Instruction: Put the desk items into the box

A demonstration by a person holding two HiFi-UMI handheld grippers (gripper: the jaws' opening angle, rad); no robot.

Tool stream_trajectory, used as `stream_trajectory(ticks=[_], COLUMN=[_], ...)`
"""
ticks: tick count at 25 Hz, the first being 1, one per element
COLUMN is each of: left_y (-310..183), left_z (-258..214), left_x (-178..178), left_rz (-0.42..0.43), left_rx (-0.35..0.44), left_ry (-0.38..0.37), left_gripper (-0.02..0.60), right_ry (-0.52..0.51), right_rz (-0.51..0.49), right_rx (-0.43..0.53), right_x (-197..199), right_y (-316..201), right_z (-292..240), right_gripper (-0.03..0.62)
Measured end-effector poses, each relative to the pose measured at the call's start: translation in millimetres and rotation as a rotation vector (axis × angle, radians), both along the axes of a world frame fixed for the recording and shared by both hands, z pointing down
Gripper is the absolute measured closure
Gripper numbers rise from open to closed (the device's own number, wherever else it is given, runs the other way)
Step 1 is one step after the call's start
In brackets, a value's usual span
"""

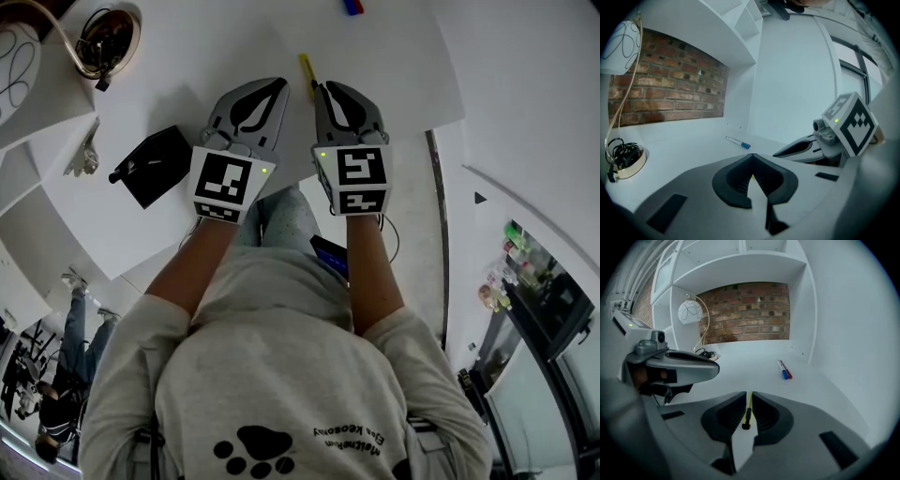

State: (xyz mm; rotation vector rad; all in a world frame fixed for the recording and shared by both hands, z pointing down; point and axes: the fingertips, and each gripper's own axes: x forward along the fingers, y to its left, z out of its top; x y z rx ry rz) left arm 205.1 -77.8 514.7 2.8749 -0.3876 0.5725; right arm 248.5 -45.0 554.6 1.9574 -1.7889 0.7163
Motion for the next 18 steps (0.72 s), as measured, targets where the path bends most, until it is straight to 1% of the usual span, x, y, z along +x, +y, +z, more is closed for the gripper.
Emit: stream_trajectory(ticks=[1,2,3,7,11,18], left_y=[-0.8,-1.5,-2.4,-5.2,-9.1,-13.4], left_z=[2.6,5.3,7.7,14.7,20.3,25.7], left_x=[0.6,1.3,2.2,5.2,5.8,5.2], left_rz=[-0.002,-0.003,-0.004,-0.007,-0.015,-0.020], left_rx=[-0.007,-0.014,-0.017,-0.025,-0.032,-0.045], left_ry=[-0.004,-0.008,-0.013,-0.027,-0.038,-0.051], left_gripper=[0.574,0.575,0.574,0.574,0.575,0.574], right_ry=[-0.008,-0.017,-0.027,-0.046,-0.053,-0.068], right_rz=[-0.004,-0.008,-0.011,-0.012,-0.019,-0.034], right_rx=[-0.018,-0.037,-0.057,-0.123,-0.213,-0.308], right_x=[-0.7,-1.4,-1.9,-0.6,1.9,0.3], right_y=[-0.1,-0.3,-0.6,-2.1,-5.7,-13.2], right_z=[4.8,9.9,14.8,29.3,44.2,57.6], right_gripper=[0.551,0.515,0.497,0.485,0.474,0.473])
